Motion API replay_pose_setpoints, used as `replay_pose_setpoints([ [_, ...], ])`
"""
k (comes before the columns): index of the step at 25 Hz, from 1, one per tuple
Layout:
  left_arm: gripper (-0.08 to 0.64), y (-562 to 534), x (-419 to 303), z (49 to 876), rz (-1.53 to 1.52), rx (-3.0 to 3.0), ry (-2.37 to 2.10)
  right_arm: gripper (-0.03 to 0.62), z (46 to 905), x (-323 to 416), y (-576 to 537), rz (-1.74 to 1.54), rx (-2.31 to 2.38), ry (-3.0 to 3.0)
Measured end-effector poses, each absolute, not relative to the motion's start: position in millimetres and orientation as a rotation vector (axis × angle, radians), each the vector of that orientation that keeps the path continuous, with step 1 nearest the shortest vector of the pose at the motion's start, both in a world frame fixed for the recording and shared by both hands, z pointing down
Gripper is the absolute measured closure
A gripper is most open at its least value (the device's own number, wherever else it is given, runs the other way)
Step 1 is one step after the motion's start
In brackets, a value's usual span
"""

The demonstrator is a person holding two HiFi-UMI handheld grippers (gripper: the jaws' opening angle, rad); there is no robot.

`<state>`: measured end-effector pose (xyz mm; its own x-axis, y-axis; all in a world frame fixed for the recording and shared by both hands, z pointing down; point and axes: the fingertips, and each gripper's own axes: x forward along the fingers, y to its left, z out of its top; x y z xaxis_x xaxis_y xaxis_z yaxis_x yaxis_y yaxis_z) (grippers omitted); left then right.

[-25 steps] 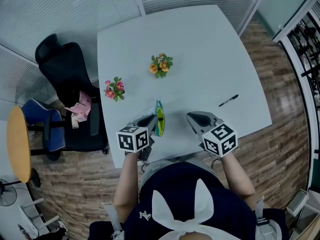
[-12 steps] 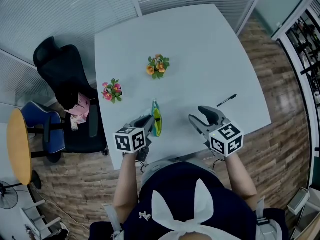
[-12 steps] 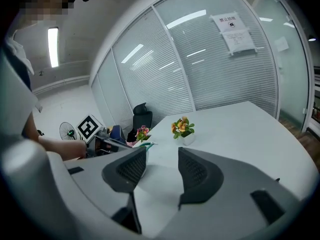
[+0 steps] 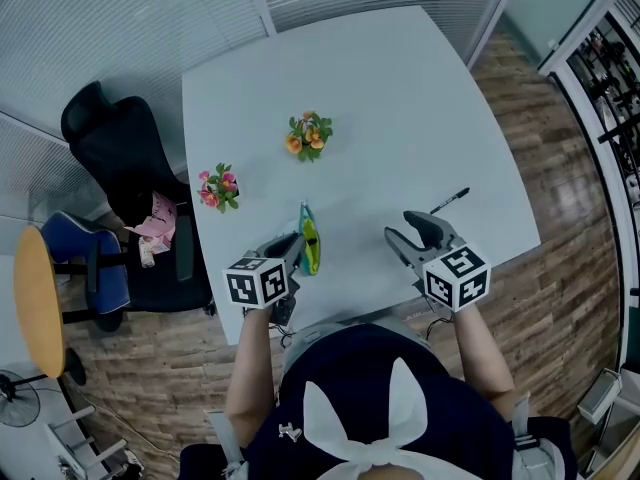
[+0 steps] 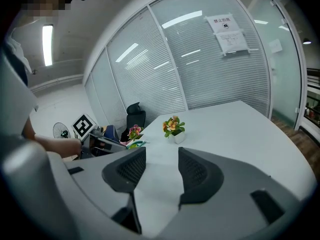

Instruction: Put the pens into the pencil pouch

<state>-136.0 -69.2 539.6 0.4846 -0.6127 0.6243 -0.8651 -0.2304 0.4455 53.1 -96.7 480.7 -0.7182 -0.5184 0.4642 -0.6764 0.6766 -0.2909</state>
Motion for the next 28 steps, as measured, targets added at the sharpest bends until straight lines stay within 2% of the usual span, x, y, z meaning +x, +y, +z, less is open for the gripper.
replay_pose_setpoints([
  [28, 0.514, -96, -134, 558, 0.448, 1.885, -1.217, 0.391, 570, 208, -176, 0.939, 1.4, -2.118],
])
